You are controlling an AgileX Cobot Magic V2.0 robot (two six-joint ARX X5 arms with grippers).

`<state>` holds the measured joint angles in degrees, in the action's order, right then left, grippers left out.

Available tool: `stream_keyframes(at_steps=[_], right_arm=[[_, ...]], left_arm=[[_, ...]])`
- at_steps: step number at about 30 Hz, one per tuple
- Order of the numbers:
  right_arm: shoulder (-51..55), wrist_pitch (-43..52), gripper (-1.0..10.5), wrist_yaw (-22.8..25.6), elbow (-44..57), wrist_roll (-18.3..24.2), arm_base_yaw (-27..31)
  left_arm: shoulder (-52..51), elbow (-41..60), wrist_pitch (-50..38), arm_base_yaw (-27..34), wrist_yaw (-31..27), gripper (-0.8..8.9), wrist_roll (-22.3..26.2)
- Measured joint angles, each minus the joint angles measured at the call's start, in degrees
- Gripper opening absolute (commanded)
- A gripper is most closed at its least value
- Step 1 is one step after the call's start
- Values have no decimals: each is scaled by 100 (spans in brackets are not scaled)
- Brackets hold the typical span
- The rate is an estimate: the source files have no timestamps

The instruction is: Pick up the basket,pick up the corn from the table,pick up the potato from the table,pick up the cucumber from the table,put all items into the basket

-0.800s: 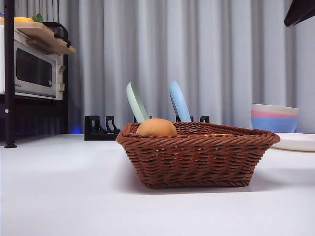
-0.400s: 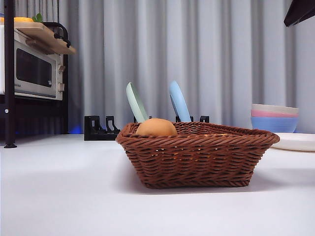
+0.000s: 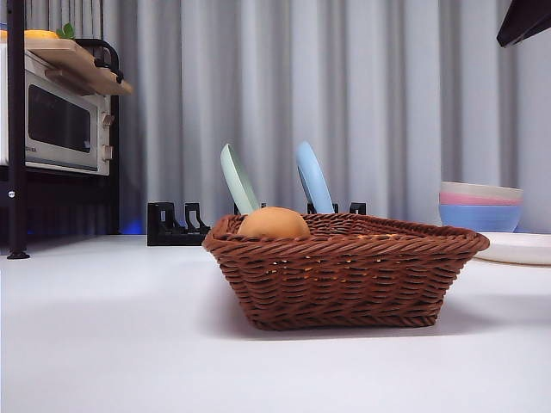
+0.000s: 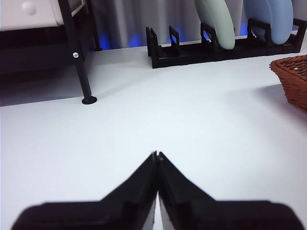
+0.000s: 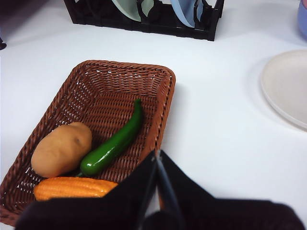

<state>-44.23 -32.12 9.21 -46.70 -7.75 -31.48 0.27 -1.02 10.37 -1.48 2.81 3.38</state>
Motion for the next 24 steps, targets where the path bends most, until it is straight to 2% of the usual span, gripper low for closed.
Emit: stream_keyframes(at_steps=[11,16,18,22,24], right_arm=[[2,-2,2,0,0,7,0],[306,-39,2,-63,24,376,243],[597,133,2,-249,109,603,549],[1359,984,2,-1158,708,1012,1357],[1788,1473,2,-1379,1187,1115,1694]], left_arm=[[0,0,0,0,0,-3,0],[0,0,0,0,-2,-3,0],[0,0,0,0,-2,-3,0],[0,0,0,0,-2,-3,0],[0,0,0,0,0,-3,0]])
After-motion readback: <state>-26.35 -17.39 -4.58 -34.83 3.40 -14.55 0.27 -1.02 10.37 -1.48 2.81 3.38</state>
